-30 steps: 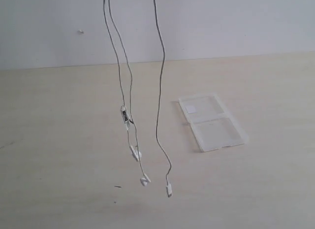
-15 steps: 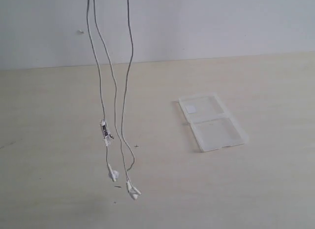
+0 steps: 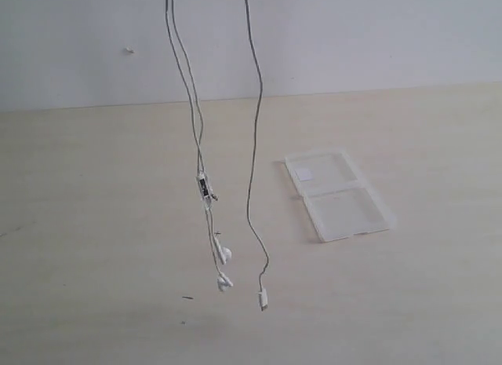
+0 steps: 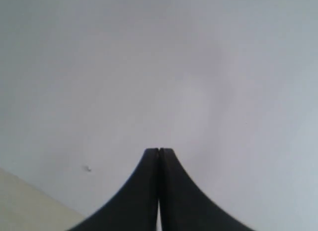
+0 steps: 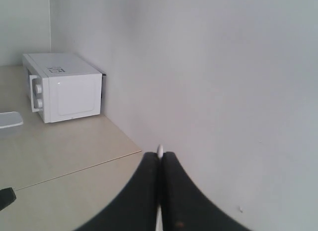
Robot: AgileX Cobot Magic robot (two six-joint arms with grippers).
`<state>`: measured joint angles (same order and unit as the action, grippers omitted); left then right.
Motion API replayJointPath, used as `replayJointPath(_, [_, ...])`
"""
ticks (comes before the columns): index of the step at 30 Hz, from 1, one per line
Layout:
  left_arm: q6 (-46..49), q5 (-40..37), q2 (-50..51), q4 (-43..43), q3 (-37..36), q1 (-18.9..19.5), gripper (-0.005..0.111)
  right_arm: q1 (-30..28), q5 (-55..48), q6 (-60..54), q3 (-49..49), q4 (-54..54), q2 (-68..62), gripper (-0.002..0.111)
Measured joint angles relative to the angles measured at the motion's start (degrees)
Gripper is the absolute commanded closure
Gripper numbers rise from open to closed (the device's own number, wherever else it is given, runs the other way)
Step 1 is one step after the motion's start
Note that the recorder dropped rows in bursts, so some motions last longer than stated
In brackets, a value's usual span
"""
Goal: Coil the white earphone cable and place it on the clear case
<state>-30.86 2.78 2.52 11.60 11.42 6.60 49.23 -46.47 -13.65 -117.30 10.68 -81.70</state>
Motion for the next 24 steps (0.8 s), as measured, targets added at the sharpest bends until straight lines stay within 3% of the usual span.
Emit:
replayJointPath(7, [12.1, -10.5, 12.8, -0.4, 7.0, 0.0, 0.107, 0.0, 0.4, 0.0, 0.0, 0.4, 0.0, 0.108])
replayJointPath(12, [16.6, -11.4, 21.7, -0.4, 11.2, -1.3, 0.107, 0.0, 0.8, 0.0, 0.0, 0.9, 0.0, 0.108])
replayJointPath(24, [38.3, -9.8, 45.0, -0.4, 21.6, -15.7, 0.107, 0.0, 1.3, 0.0, 0.0, 1.2, 0.0, 0.108])
